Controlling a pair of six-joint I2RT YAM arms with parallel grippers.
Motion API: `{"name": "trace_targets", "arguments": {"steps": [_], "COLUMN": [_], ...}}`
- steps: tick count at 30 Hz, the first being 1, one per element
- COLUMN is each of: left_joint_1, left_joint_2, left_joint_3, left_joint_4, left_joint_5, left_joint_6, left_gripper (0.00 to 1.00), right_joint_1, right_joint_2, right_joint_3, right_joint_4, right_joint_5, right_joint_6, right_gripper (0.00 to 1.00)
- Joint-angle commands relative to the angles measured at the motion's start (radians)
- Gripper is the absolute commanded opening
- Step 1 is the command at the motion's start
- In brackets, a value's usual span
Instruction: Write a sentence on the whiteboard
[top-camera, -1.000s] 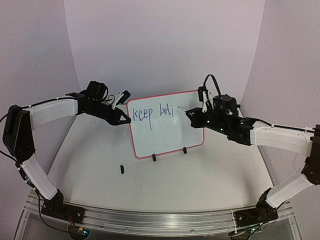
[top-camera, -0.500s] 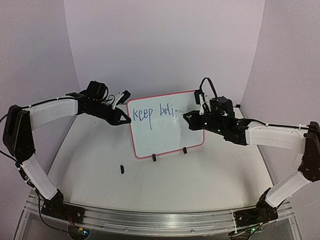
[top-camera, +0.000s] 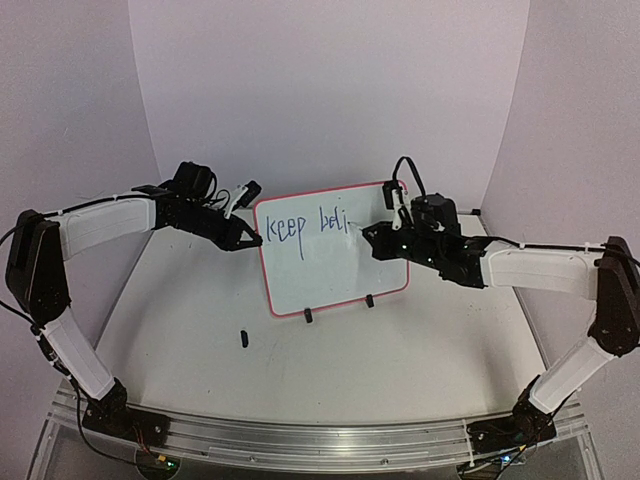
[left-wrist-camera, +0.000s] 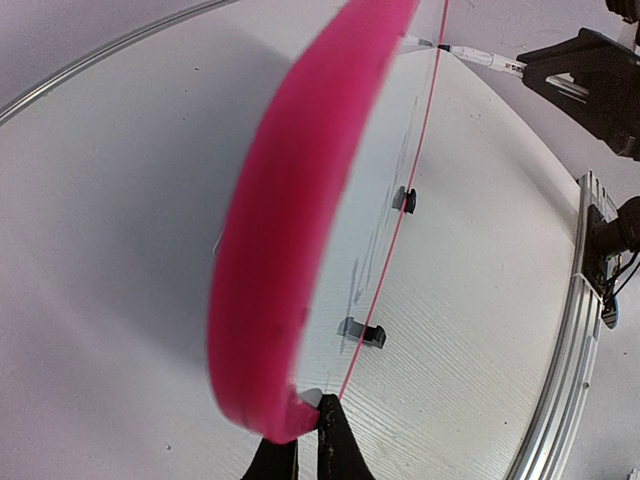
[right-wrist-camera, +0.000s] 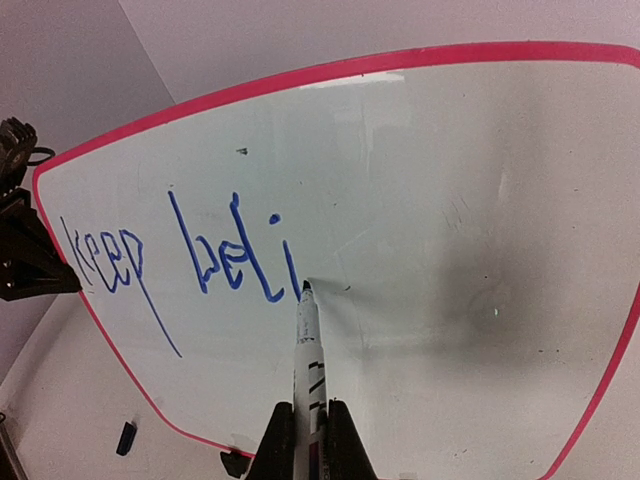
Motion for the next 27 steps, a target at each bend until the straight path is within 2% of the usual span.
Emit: {"name": "trace_targets", "arguments": {"steps": [1,19,27], "left_joint_1": [-0.025,-0.027,-0.027], "left_joint_2": [0.051,0.05,0.048], "left_joint_3": [-0.001,0.001,0.001], "left_joint_4": [-0.094,-0.097,-0.097], "left_joint_5": [-0.084,-0.085,-0.084], "left_joint_6": [0.061,0.061,0.06], "left_gripper": [0.0,0.0,0.0], "right_joint_1": [-0.002,-0.002,-0.001], "right_joint_2": [0.013,-0.032,-0.039], "right_joint_3": [0.037,0.009,0.024], "right_joint_4": [0.03,0.03,0.032], "right_joint_5": [0.019,0.118,0.114], "right_joint_6": [-0.007,0.01,-0.007], "right_gripper": [0.0,0.0,0.0]}}
